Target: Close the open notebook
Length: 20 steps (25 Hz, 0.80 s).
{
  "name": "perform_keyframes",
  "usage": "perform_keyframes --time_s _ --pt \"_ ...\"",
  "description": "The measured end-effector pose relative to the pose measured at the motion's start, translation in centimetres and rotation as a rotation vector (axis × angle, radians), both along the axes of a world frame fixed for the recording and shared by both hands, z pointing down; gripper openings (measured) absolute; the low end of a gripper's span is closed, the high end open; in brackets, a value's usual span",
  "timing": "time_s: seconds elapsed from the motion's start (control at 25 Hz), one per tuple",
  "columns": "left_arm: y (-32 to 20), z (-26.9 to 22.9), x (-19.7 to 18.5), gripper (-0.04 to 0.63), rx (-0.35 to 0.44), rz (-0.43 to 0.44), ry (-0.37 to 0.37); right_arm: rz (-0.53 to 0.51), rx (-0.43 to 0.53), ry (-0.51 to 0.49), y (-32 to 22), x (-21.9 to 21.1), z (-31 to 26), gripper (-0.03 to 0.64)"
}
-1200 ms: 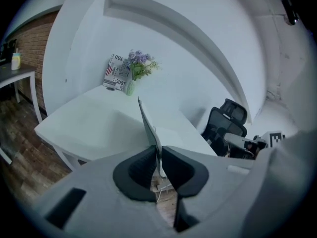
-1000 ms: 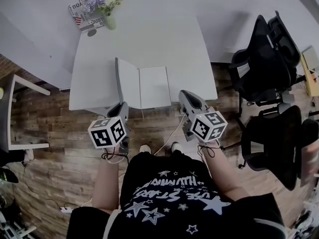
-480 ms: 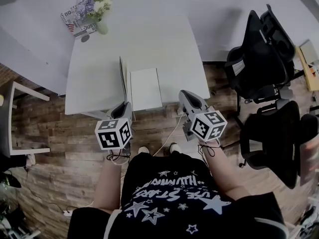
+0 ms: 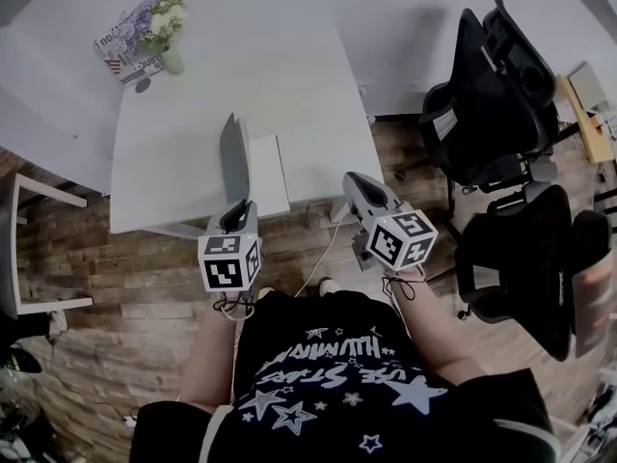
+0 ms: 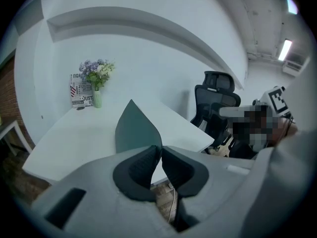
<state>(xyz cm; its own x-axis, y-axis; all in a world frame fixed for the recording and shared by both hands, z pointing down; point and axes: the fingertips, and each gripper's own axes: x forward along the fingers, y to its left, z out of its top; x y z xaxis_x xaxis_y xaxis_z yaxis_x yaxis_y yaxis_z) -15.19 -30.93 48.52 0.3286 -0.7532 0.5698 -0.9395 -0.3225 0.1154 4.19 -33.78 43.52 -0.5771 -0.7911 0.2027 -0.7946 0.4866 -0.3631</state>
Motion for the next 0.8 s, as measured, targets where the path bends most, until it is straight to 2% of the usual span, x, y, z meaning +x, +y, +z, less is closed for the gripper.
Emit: perform_keyframes --time_s 0.32,0.56,0.8 --pt "-0.6 2.4 3.3 0.047 -0.033 0.029 -0.079 0.006 -0.02 0.003 -0.5 3.4 1.0 0.002" --pt "-0.8 5.2 5.2 0.048 -0.058 0.064 -0.212 0.004 -0.048 0.007 -0.4 5.3 2.3 0.002" --pt "-1.1 7.7 6.5 0.054 -0.093 0.05 -0.329 -0.005 -0.075 0.015 -0.4 7.0 3.6 0.002"
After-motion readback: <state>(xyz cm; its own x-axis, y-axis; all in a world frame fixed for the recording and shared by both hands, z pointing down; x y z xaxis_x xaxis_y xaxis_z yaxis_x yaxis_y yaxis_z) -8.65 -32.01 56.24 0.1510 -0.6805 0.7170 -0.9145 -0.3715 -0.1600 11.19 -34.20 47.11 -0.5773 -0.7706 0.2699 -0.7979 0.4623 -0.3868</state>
